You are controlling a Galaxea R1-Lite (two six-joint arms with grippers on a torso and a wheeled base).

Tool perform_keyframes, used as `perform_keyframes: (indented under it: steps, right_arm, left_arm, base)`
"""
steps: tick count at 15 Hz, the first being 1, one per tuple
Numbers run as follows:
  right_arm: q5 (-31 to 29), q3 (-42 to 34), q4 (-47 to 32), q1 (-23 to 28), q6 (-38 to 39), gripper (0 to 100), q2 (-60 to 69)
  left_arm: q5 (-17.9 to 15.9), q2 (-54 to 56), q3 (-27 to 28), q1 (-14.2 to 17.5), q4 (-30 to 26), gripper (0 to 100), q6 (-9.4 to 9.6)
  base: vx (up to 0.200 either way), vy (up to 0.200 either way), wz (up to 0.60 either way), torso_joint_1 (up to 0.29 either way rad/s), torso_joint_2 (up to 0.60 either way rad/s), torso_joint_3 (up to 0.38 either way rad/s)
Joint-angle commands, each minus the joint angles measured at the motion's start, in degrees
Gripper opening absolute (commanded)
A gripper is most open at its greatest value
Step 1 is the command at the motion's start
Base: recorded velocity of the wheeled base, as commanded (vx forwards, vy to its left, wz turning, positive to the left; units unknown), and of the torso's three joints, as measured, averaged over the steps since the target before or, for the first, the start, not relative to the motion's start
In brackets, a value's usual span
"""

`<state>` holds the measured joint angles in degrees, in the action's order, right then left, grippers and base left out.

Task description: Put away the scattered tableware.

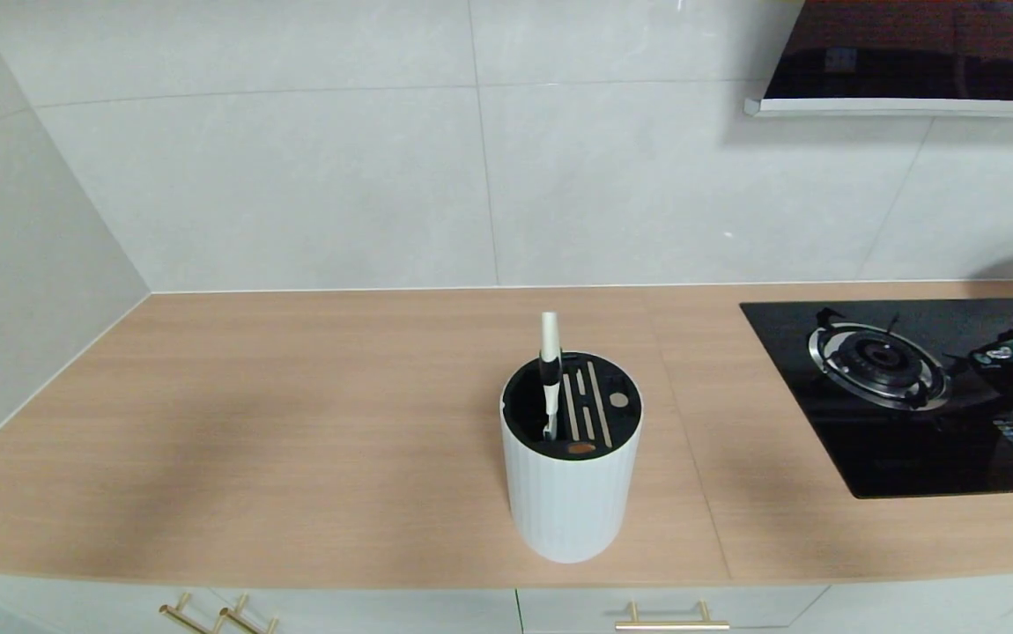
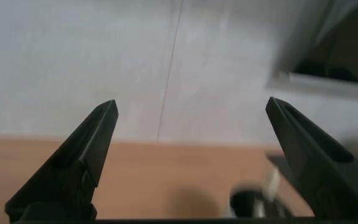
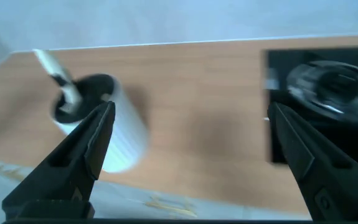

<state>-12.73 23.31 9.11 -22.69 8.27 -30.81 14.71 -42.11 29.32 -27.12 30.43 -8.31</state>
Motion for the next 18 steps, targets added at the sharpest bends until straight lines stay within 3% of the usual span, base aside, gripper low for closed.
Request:
perform_keyframes:
  steps: [1, 4, 6, 7, 9, 10, 12, 14, 15, 16, 18]
  right_arm:
    - [1.13, 0.16, -10.86, 7.39, -1.23, 100, 18.59]
    - [0.60, 1.30, -18.95, 10.29, -1.94, 100, 25.18]
    - [-0.63, 0.51, -19.04, 14.25, -1.67, 100, 25.00]
    - [-0.54, 0.51, -18.95, 16.27, -1.76, 100, 24.92]
    - [-0.37, 0.07, -19.04, 19.43, -1.76, 100, 25.80]
    - [0.86, -0.72, -19.74, 22.16, -1.85, 100, 28.78]
    - [1.30, -4.68, -20.80, 22.69, -1.59, 100, 30.72]
    - [-2.74, -9.60, -19.74, 22.69, -1.41, 100, 30.72]
    - [-2.92, -10.83, -17.63, 22.69, -1.41, 100, 30.72]
    - [-2.74, -12.50, -15.08, 22.69, -1.59, 100, 30.72]
    - [-2.48, -16.54, -11.66, 22.69, -1.94, 100, 30.72]
  left_arm:
    - [-7.51, 25.49, -1.46, 10.69, -20.58, 100, -5.13]
    - [-9.26, 30.68, -2.60, 15.00, -22.08, 100, -4.96]
    - [-9.26, 35.95, -5.50, 18.95, -23.22, 100, -4.61]
    - [-7.77, 36.57, -7.96, 20.27, -23.04, 100, -4.43]
    - [-0.92, 36.57, -9.46, 20.88, -22.52, 100, -4.52]
    - [-0.83, 36.92, -9.98, 23.43, -22.52, 100, -4.08]
    - [-5.31, 42.02, -13.23, 27.21, -24.19, 100, -1.09]
    - [-4.17, 42.11, -22.55, 27.39, -21.46, 100, 1.28]
    - [-4.61, 42.11, -27.74, 27.39, -18.74, 100, 3.92]
    - [-4.96, 42.11, -29.32, 27.39, -19.71, 100, 6.47]
    - [-6.98, 42.11, -29.23, 27.39, -25.15, 100, 5.94]
  base:
    - [0.000, 0.000, 0.00, 0.000, 0.00, 0.000]
    - [0.000, 0.000, 0.00, 0.000, 0.00, 0.000]
    - [0.000, 0.000, 0.00, 0.000, 0.00, 0.000]
    - [0.000, 0.000, 0.00, 0.000, 0.00, 0.000]
    - [0.000, 0.000, 0.00, 0.000, 0.00, 0.000]
    - [0.000, 0.000, 0.00, 0.000, 0.00, 0.000]
    - [0.000, 0.000, 0.00, 0.000, 0.00, 0.000]
    - [0.000, 0.000, 0.00, 0.000, 0.00, 0.000]
    - [0.000, 0.000, 0.00, 0.000, 0.00, 0.000]
    - [0.000, 0.000, 0.00, 0.000, 0.00, 0.000]
    - [0.000, 0.000, 0.00, 0.000, 0.00, 0.000]
